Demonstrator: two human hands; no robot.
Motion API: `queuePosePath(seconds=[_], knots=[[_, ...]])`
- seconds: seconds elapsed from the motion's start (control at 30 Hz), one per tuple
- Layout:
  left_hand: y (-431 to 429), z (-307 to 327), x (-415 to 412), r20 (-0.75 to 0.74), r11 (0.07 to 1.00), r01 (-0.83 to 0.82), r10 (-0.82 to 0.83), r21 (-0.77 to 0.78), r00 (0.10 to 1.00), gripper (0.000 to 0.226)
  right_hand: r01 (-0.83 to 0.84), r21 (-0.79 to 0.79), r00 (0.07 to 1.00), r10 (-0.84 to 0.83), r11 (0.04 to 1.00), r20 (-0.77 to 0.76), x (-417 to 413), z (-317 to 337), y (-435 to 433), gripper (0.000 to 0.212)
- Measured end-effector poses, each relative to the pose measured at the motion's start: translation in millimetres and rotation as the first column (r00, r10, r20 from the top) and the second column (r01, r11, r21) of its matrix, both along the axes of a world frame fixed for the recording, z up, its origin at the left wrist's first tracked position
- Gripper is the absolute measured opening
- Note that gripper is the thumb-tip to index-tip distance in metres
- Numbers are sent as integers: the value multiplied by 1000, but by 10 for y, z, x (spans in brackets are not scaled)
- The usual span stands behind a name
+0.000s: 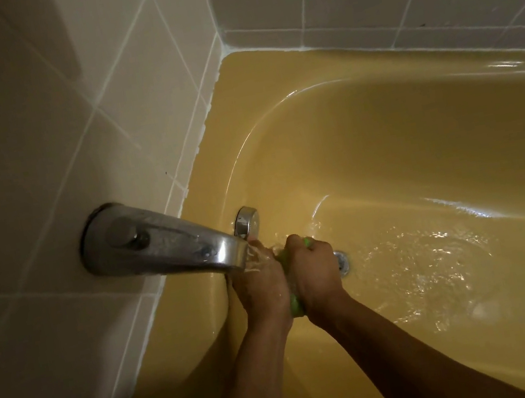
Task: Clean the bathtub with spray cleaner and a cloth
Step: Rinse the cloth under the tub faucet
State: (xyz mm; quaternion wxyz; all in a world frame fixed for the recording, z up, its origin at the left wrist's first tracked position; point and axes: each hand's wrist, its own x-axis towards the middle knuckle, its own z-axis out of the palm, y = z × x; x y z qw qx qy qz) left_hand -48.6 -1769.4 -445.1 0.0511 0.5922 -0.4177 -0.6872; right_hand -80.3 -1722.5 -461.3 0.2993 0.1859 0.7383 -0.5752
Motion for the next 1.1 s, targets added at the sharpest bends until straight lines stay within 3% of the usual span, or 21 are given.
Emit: queuePosePath(seconds=[0.13, 0.23, 0.3, 0.33, 0.43, 0.5, 0.6, 0.7, 0.8, 0.87, 0.97, 1.03, 1.1], knots=[[1, -174, 5, -88, 997, -56, 50, -61, 995, 19, -40, -4, 998, 39, 999, -47, -10, 70, -16, 33], [-42, -82, 52, -57, 975, 132, -144, -180, 988, 22, -113, -79, 991, 106, 990, -84, 2, 95, 40, 29], [-105, -70, 96, -14, 943, 242, -252, -228, 968, 19, -106, -157, 992, 94, 982, -86, -26, 140, 112, 14], [-145, -63, 110, -34, 940, 290, -301, -181, 953, 23, -55, -208, 997, 44, 977, -59, -64, 168, 153, 9], [-279, 22, 166, -118, 950, 313, -311, 1, 943, 49, 153, -333, 988, -141, 931, 60, -251, 299, 289, 26], [-316, 92, 172, -158, 921, 376, -358, 100, 920, 54, 243, -403, 970, -220, 883, 102, -362, 341, 382, 30], [-296, 81, 172, -105, 919, 395, -393, 1, 914, 64, 283, -464, 959, -255, 839, 125, -446, 370, 465, 26], [-227, 98, 166, -196, 964, 265, -259, 5, 946, 85, 209, -390, 978, -188, 897, 91, -433, 328, 505, 20], [-181, 156, 144, -269, 989, 108, -77, 103, 960, 63, 59, -192, 997, -50, 980, 54, -345, 265, 500, 37], [-167, 157, 147, -306, 997, 49, -27, 62, 952, 44, -85, -107, 991, 95, 991, 93, -262, 216, 491, 22], [-130, 196, 147, -301, 987, 95, -131, -131, 945, 20, -100, -207, 955, 152, 973, 256, -146, 233, 435, 19], [-57, 249, 122, -226, 955, 197, -247, -221, 942, 16, -7, -264, 965, 77, 964, 253, -119, 252, 375, 25], [2, 228, 125, -191, 955, 188, -234, -228, 953, 16, -17, -307, 978, 80, 952, 193, -99, 251, 283, 34]])
